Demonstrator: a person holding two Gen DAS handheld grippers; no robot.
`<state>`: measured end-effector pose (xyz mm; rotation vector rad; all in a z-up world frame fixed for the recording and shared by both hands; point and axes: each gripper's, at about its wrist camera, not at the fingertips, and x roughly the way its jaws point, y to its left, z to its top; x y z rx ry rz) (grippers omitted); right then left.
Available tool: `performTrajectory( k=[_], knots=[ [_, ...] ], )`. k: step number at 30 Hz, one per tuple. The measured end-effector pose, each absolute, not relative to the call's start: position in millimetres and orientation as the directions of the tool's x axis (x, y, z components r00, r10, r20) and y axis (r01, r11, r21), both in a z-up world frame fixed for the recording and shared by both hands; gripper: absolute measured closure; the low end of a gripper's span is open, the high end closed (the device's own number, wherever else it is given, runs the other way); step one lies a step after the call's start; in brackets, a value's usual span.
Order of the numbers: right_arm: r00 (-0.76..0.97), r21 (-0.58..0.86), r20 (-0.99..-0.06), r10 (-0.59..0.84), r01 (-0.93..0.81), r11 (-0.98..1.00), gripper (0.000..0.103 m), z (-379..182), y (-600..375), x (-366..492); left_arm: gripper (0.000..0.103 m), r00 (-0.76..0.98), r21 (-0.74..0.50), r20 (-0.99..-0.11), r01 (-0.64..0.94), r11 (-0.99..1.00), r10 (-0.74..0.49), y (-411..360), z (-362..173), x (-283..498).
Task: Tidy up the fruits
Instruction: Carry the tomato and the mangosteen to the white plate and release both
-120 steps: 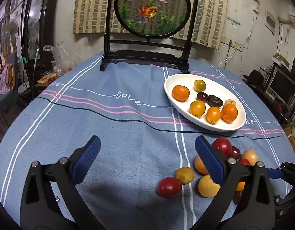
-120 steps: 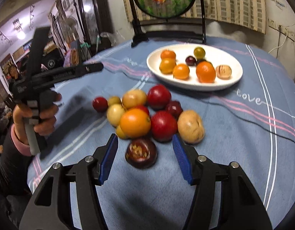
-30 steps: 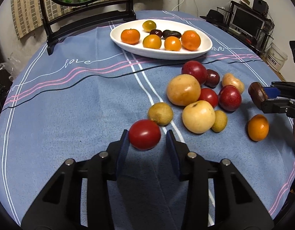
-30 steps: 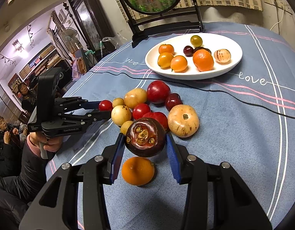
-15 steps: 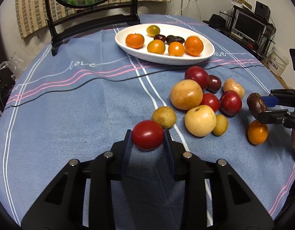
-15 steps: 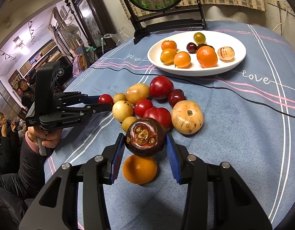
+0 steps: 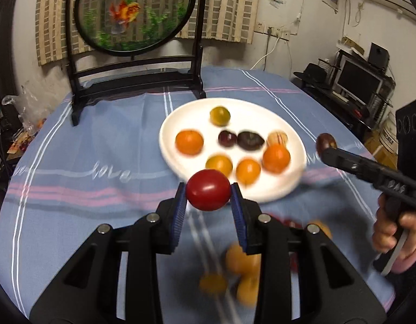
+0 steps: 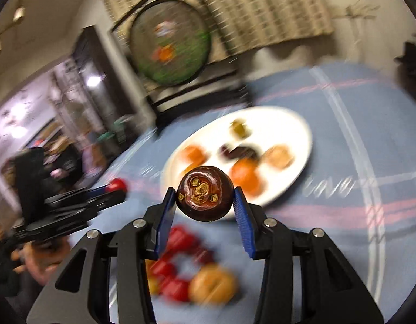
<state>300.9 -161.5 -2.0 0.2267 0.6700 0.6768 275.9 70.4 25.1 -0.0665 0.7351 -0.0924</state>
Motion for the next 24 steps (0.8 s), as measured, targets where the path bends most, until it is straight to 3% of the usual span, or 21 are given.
performTrajectory(
  k=[7, 14, 16, 18, 21, 24],
  knots=[
    [0.578, 0.421, -0.527, 0.623, -0.459, 0.782, 0.059, -17.6, -143.5, 367.1, 0.07, 0.691, -0.057, -0.719, 0.053, 0.997, -0.077, 56.2, 14.4, 356.8],
    [0.567, 0.362, -0.557, 0.607, -0.492, 0.792, 0.057, -19.8, -128.3, 381.2, 0.069, 0.672, -0.041, -0.737, 0.06, 0.997, -0.071, 48.7, 3.7, 380.8],
    [0.561, 0.362, -0.556, 0.613, -0.501, 0.786, 0.053, -19.2, -128.2, 381.4, 0.036, 0.684, -0.027, -0.727, 0.052, 0.998, -0.055, 46.6, 5.4, 379.5],
    [0.564, 0.354, -0.556, 0.61, -0.504, 0.788, 0.044, -16.7, -129.9, 377.7, 0.03, 0.715, -0.013, -0.699, 0.03, 0.999, -0.03, 46.6, 11.6, 371.9],
    [0.566, 0.358, -0.539, 0.624, -0.516, 0.778, 0.044, -7.7, -135.2, 365.5, 0.027, 0.722, -0.019, -0.691, 0.025, 1.0, -0.031, 49.4, 20.8, 355.0],
    [0.559, 0.342, -0.53, 0.637, -0.547, 0.764, 0.044, 1.9, -141.5, 343.2, 0.009, 0.748, -0.022, -0.663, -0.001, 1.0, -0.014, 56.9, 32.8, 322.3]
  ],
)
